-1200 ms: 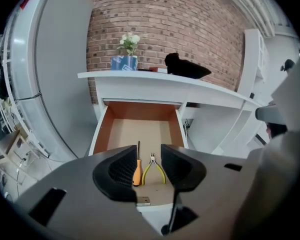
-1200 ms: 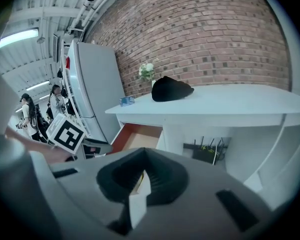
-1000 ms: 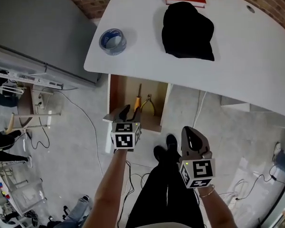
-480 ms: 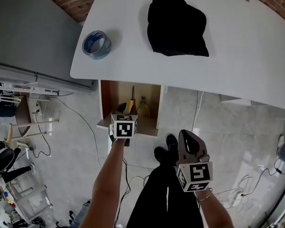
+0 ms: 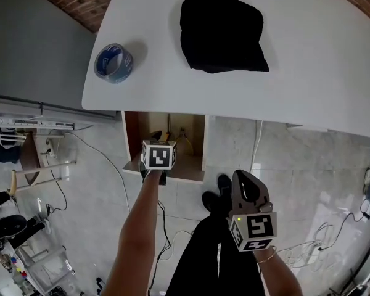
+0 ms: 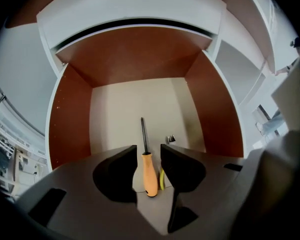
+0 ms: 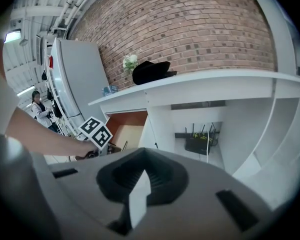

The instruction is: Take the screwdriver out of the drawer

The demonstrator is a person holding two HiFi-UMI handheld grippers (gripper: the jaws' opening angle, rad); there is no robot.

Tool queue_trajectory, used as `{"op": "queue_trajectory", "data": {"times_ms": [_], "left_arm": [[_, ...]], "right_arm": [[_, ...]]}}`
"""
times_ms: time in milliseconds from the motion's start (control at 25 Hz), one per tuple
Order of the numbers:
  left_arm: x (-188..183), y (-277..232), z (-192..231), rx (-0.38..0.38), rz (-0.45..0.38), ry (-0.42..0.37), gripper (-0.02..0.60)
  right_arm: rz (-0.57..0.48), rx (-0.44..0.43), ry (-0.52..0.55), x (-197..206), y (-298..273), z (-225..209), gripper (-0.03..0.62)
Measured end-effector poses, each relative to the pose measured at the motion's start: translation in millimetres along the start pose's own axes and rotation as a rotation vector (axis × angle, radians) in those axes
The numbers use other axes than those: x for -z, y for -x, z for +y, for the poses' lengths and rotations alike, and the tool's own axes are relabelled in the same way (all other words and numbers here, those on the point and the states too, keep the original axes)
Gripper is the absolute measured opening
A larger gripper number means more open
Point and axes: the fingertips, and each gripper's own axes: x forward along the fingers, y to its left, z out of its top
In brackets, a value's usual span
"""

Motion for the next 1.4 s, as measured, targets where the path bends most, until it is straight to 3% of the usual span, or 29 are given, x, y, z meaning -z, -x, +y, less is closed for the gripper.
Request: {"op": "queue_trajectory", "data": {"times_ms": [520, 880, 1040, 1400], "left_arm": [[13.7, -41.0, -0.1, 0.008, 0.124, 0.036, 0.147], [13.5, -49.0, -2.5, 0.009, 0.121, 0.05, 0.12], [12.3, -48.0, -3.6, 0.014, 0.114, 0.044, 0.072], [6.8, -38.2, -2.9, 0.021, 0.074, 0.055, 0.069]], "right_arm": [[0.021, 0.01, -0.019, 4.3, -16.0, -6.4, 0.002], [0.038, 0.0, -0.017, 6.3, -22.7, -9.9, 0.002], [0.044, 0.0, -0.016, 6.9, -22.6, -11.7, 0.002], [0.048, -0.01, 0.003, 4.0, -21.2, -9.7, 0.002]]}}
